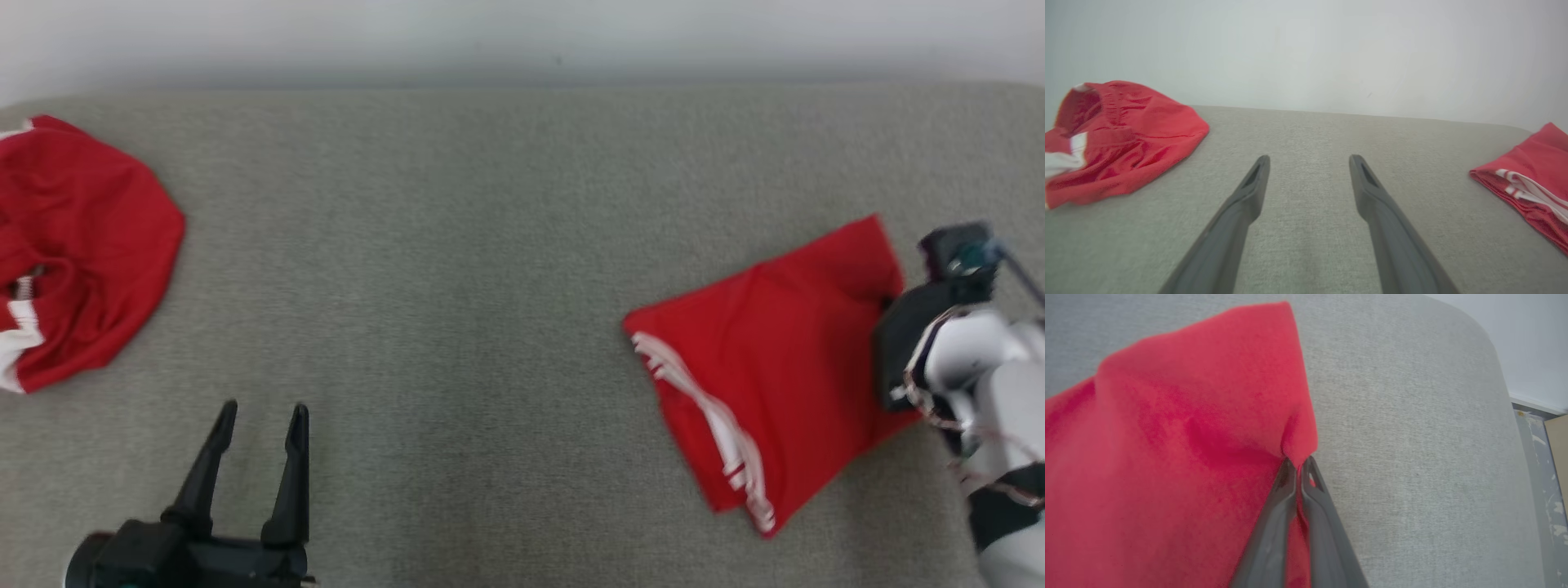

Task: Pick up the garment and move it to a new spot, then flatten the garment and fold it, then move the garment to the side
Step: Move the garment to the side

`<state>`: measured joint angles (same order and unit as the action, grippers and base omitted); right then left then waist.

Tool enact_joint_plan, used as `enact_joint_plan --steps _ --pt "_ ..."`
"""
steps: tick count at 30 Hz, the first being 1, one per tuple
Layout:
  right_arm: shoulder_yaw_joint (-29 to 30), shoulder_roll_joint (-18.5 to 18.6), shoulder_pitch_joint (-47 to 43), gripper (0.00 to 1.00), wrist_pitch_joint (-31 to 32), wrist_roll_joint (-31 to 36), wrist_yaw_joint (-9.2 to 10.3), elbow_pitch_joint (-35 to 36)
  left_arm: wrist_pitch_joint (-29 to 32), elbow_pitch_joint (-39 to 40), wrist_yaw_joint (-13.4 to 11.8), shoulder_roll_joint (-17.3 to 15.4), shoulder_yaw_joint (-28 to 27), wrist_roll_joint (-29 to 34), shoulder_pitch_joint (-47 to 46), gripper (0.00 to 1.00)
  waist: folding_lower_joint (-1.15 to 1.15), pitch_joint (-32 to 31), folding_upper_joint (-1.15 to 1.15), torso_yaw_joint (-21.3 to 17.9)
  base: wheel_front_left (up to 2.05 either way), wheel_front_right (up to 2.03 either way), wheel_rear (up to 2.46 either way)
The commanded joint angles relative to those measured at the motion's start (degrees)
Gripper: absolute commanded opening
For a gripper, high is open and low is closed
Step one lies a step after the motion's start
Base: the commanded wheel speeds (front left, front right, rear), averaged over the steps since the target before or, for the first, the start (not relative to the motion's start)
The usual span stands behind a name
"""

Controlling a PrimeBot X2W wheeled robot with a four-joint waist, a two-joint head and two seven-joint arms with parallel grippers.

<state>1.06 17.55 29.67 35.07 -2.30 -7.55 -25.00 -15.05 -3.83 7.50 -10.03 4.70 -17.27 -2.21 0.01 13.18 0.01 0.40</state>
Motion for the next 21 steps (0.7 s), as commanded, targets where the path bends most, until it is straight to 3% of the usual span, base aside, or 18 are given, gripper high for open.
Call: enact_joint_plan --steps 1,11,16,21 --pt "1.05 2.0 3.65 0.0 -2.09 1.25 0.15 -2.27 -0.2 2.12 -0.09 -0.9 0.22 0.88 -2.11 1.0 -0.01 6.91 -0.01 -6.22 0.0 0.0 0.0" --pt "9.53 7.79 16.72 0.0 -15.51 10.04 0.15 -10.27 2.19 12.06 -0.13 -6.27 0.86 3.37 -7.42 1.0 -0.01 18.79 -0.01 -12.63 0.0 0.0 0.0" --pt "13.58 7.18 20.23 0.0 -18.73 14.16 0.15 -12.37 5.04 16.34 -0.14 -7.9 1.55 4.39 -8.91 1.0 -0.01 21.47 -0.01 -14.19 0.0 0.0 0.0" --pt "22.68 5.35 21.81 0.0 -20.54 22.52 0.15 -13.51 7.48 19.11 -0.25 -8.75 2.4 4.59 -9.22 1.0 -0.01 22.06 -0.01 -15.08 0.0 0.0 0.0"
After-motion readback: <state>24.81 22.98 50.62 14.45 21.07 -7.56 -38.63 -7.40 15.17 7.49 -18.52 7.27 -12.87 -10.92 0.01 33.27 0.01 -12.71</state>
